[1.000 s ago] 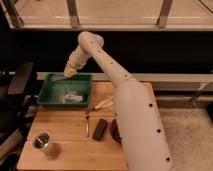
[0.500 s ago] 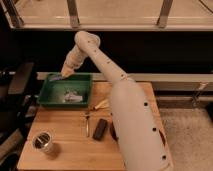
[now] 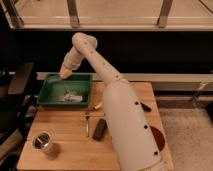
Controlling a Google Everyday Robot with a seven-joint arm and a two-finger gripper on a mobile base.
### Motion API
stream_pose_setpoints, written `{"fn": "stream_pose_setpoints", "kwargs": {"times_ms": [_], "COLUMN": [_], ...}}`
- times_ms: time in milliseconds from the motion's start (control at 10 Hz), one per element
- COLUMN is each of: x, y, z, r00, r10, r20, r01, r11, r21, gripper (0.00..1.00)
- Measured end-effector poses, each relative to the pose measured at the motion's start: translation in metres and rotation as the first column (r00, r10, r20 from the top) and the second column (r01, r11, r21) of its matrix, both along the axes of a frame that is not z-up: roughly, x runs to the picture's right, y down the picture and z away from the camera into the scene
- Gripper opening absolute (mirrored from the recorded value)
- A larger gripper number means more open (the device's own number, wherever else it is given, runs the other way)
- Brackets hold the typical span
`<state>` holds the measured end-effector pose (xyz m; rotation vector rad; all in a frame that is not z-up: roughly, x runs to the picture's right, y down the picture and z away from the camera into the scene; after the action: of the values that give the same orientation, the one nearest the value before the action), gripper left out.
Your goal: Wipe tray with sponge
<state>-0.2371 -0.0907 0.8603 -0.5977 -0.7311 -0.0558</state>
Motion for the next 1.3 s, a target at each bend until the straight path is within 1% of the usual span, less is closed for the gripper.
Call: {"fn": "stream_pose_setpoints", "kwargs": {"times_ms": [200, 400, 500, 600, 700, 800, 900, 1200, 1300], "x": [0.009, 0.008, 0.008, 0.01, 0.009, 0.003, -0.006, -0.025, -0.028], "y": [0.007, 0.011, 0.015, 0.018, 0.021, 0.027, 0.033, 0.055, 0.061], "z": [0.022, 0.038, 0.048, 0.056, 0.061, 0.064, 0.066, 0.064, 0.061], "r00": [1.0, 1.0, 1.0, 1.0, 1.0, 0.998, 0.997, 0.992, 0.991], "r10": [-0.013, -0.017, -0.015, 0.0, 0.008, 0.019, 0.019, 0.006, -0.003], "r20": [-0.01, -0.003, 0.004, 0.015, 0.026, 0.055, 0.076, 0.128, 0.137], "r01": [0.013, 0.017, 0.015, 0.001, -0.007, -0.016, -0.013, 0.009, 0.021], "r11": [0.9999, 0.9999, 0.9998, 0.9997, 0.9994, 0.9982, 0.997, 0.9924, 0.9914], "r21": [0.003, -0.001, -0.011, -0.024, -0.035, -0.058, -0.077, -0.123, -0.129], "gripper": [0.0, 0.0, 0.0, 0.0, 0.0, 0.0, 0.0, 0.0, 0.0]}}
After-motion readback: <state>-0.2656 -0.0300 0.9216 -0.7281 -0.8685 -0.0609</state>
